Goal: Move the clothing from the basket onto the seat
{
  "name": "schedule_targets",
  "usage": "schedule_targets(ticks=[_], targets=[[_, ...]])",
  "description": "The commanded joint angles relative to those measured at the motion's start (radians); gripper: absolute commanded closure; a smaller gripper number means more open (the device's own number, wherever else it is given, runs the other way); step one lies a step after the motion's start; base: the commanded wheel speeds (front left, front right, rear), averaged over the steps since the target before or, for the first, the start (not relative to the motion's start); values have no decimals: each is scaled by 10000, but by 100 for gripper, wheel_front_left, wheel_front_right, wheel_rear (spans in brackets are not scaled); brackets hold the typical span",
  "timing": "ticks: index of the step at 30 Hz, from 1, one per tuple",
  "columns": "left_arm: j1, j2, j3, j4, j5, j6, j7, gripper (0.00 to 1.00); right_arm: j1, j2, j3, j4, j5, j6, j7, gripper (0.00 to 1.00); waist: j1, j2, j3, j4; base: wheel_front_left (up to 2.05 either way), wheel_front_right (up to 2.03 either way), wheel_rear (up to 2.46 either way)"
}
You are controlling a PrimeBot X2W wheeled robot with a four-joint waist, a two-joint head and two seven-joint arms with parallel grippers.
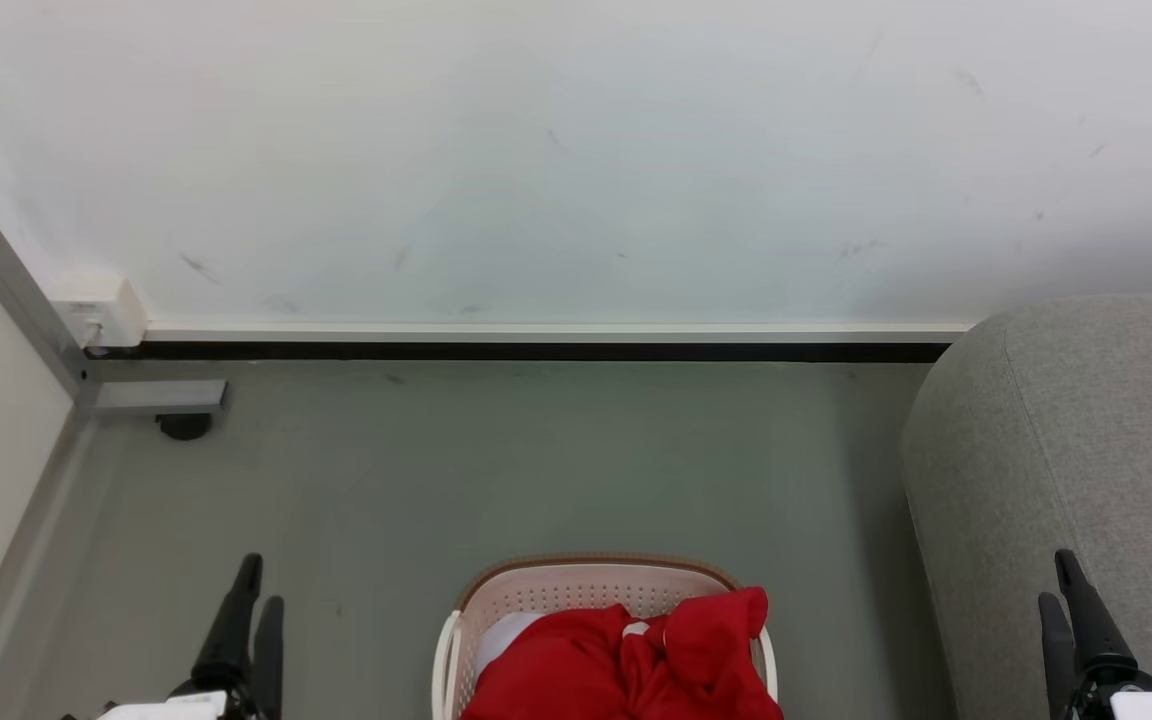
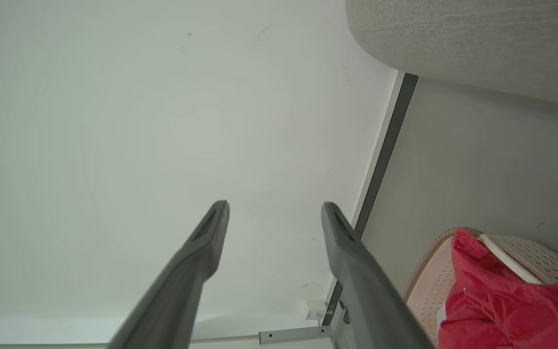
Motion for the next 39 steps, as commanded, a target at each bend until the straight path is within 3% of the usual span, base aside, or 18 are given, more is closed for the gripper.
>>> schedule_targets(ticks=[1,7,17,26,39], targets=[[-228,57,-5,-249,86,-17,-135,0,-243,-80,89,-230,-109,-1,-109,0,0,0,3,-2,0,0,0],[-270,68,-103,-484,564,-21,-419,0,-314,-106,385,-394,-445,-2,-403,0,0,0,11,-13,0,0,0],[-267,88,-225,-889,2438,-27,-853,0,-340,-123,711,-880,-1615,-4,-838,0,0,0,17,-42,0,0,0],[-229,105,-358,-1111,4689,-2,-1207,0,-394,-178,991,-1052,-3284,-5,-1191,0,0,0,33,-71,0,0,0],[-137,125,-675,-1284,7209,450,-1661,0,-460,-239,1240,-1047,-6411,-8,-1648,0,0,0,23,-127,0,0,0]])
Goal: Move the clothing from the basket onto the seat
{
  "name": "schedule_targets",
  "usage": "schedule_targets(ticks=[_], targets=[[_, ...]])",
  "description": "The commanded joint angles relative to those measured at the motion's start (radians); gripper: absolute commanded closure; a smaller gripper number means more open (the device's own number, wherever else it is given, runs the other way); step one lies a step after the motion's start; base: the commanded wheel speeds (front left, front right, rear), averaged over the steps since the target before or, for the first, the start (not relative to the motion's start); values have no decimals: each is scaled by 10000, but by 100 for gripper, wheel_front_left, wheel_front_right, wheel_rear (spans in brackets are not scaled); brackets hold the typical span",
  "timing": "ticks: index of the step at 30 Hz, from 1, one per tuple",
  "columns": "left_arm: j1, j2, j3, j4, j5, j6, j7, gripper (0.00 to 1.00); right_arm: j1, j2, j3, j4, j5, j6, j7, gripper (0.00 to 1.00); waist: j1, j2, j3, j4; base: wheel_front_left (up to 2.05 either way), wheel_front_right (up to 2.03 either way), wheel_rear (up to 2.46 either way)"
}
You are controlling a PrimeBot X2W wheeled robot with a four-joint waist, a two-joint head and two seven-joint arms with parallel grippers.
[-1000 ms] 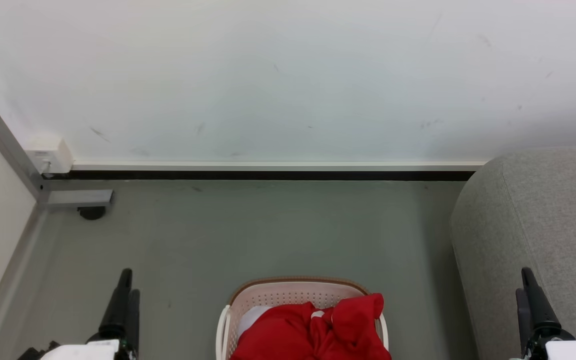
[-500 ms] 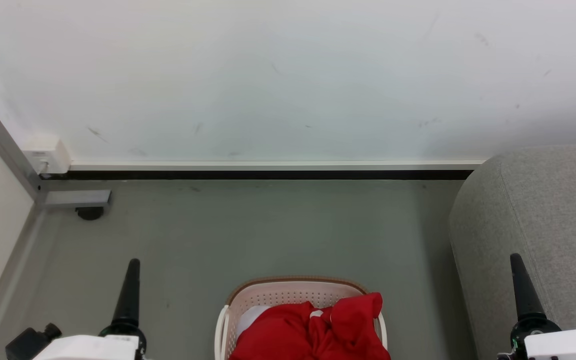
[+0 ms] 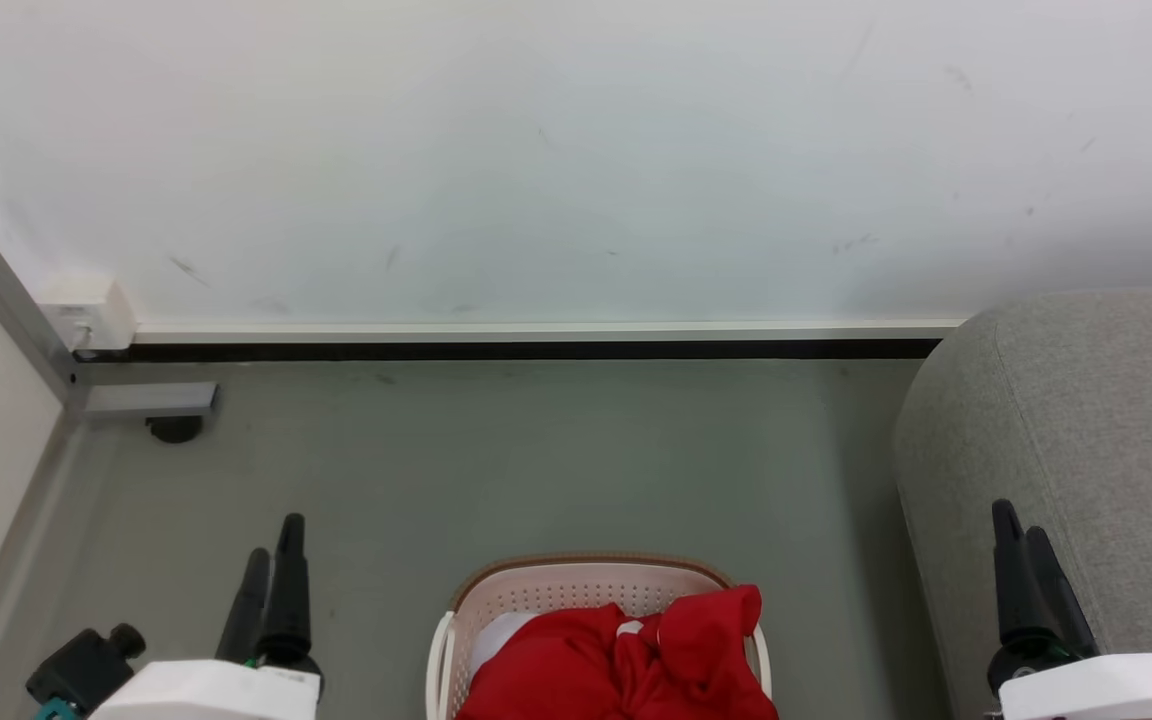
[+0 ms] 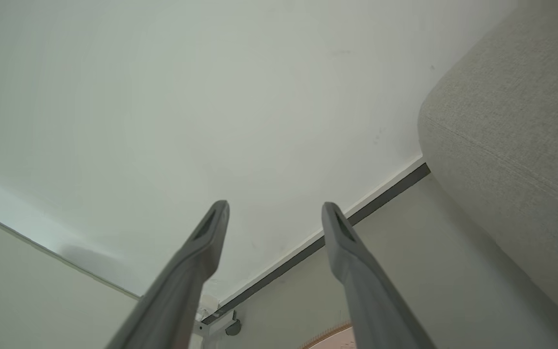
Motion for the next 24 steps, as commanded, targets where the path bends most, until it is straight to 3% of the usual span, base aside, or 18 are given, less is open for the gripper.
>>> schedule_targets(ticks=[1,2,6,7,24], targets=[[-84,99,-36,-151,463,56,-93,0,-291,-97,72,-134,-524,-8,-97,0,0,0,-5,-8,0,0,0],[-58,103,-103,-157,1051,166,-191,0,-298,-131,202,-39,-1265,-8,-194,0,0,0,-19,-25,0,0,0],[-47,105,-178,-175,1454,206,-253,0,-302,-134,280,27,-1708,-8,-253,0,0,0,-27,-32,0,0,0],[-13,118,-300,-176,2213,242,-346,0,-323,-156,404,127,-2372,-9,-348,0,0,0,-36,-41,0,0,0],[42,175,-679,-235,4456,655,-797,0,-393,-144,779,424,-4787,-11,-798,0,0,0,-55,-54,0,0,0]])
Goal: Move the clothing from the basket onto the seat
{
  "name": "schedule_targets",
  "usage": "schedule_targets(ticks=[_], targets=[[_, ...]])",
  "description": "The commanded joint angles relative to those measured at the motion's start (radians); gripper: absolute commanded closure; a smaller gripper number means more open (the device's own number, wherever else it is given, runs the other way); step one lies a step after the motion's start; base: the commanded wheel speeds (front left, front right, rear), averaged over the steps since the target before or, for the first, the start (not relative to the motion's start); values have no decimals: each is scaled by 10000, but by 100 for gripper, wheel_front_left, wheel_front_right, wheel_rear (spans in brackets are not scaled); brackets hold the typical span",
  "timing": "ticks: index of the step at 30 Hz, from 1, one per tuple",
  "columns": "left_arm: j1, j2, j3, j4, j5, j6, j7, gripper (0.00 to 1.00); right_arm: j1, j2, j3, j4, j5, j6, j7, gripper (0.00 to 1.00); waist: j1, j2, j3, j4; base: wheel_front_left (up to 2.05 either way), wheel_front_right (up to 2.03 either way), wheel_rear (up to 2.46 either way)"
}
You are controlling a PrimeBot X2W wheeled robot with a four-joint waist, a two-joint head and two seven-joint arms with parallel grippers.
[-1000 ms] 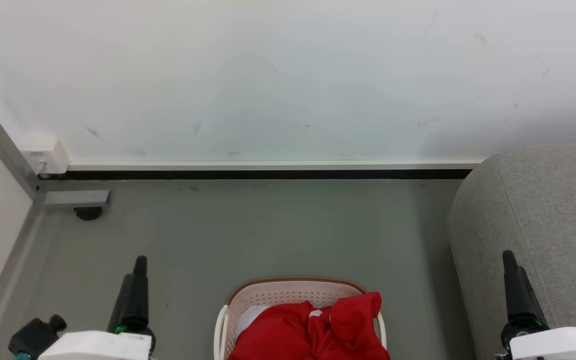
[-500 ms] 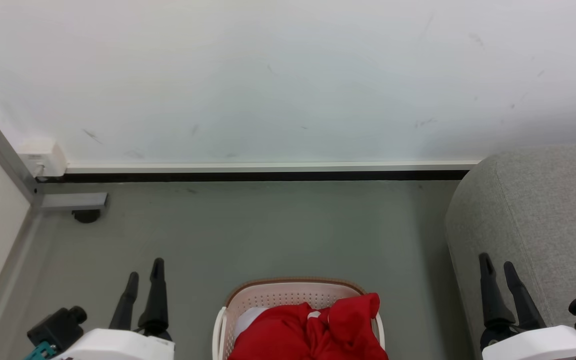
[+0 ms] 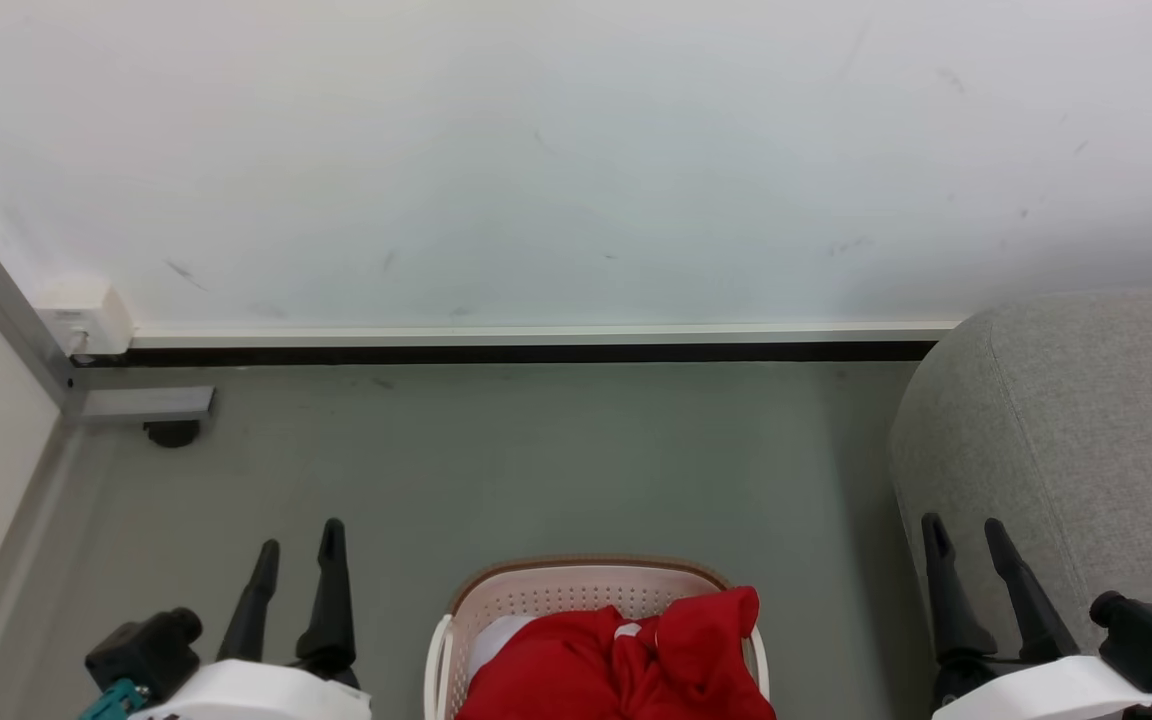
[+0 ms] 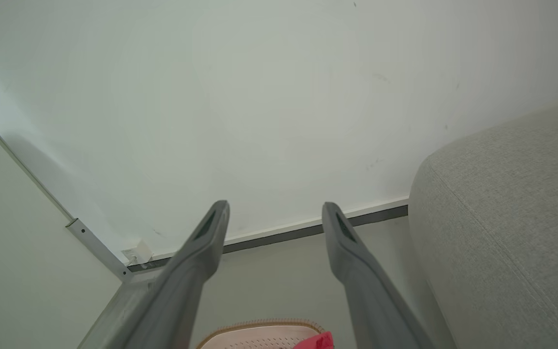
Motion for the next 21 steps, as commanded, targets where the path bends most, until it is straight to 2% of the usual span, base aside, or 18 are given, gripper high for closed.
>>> schedule_targets(ticks=[1,21], targets=[[-40,108,-20,-132,356,13,-117,0,-214,-59,57,-13,-359,-12,-112,0,0,0,-2,0,0,0,0],[-31,100,-172,-12,1904,-10,-550,0,-285,41,178,-61,-1762,-15,-551,0,0,0,23,-91,0,0,0]])
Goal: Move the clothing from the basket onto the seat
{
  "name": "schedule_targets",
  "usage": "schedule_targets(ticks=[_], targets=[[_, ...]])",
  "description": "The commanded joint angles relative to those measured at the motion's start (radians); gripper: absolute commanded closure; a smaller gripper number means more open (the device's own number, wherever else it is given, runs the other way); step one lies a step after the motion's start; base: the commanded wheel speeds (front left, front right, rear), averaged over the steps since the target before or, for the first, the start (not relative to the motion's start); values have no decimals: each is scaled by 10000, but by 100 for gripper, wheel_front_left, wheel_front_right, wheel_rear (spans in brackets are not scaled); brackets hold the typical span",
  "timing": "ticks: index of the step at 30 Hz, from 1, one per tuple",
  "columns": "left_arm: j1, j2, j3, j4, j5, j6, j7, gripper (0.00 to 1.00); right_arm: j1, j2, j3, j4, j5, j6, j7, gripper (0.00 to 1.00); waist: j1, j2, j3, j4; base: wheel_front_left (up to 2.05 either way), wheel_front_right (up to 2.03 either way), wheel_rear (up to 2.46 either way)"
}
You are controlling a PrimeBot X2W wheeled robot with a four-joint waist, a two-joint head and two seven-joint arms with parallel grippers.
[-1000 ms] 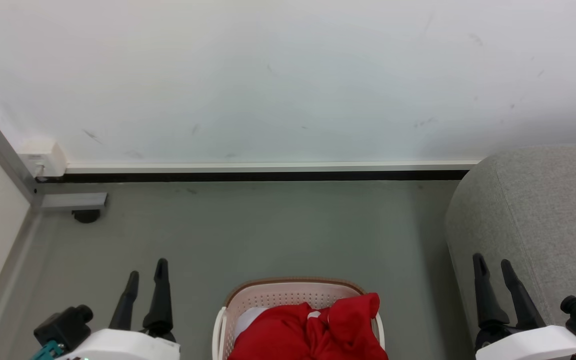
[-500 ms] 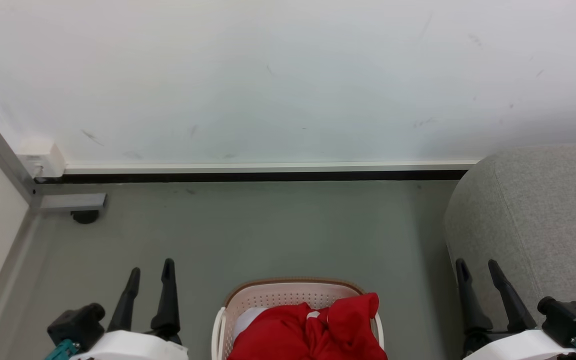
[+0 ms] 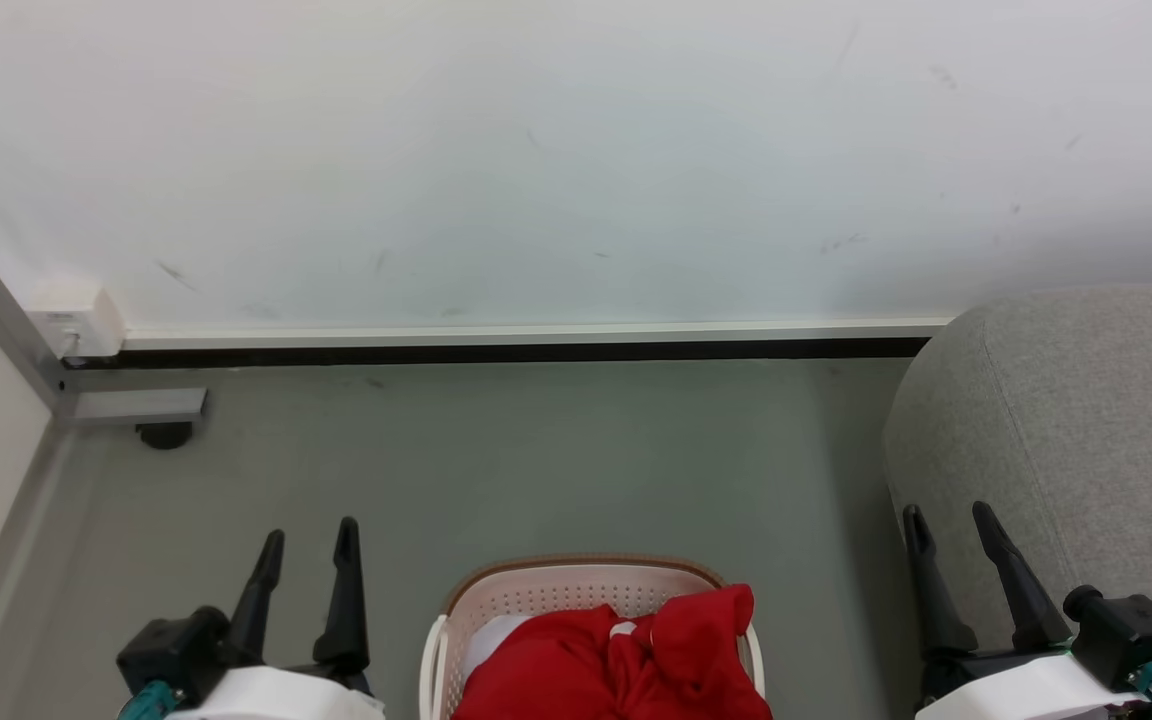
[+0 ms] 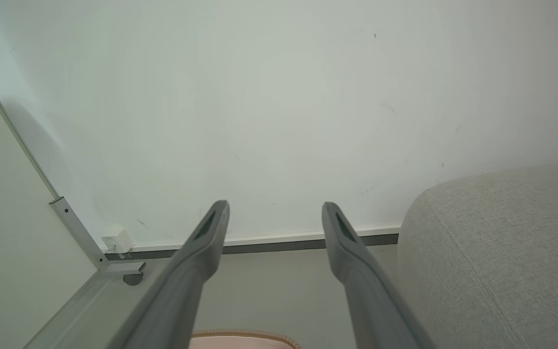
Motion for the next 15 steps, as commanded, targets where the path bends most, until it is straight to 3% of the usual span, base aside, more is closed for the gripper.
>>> schedule_targets(ticks=[1,15], targets=[[-39,87,3,-38,217,-37,-64,0,-148,-5,29,-89,-228,-15,-70,0,0,0,2,-5,0,0,0],[-30,82,-40,-146,1265,-79,-371,0,-171,22,89,-118,-1070,-17,-361,0,0,0,22,-87,0,0,0]])
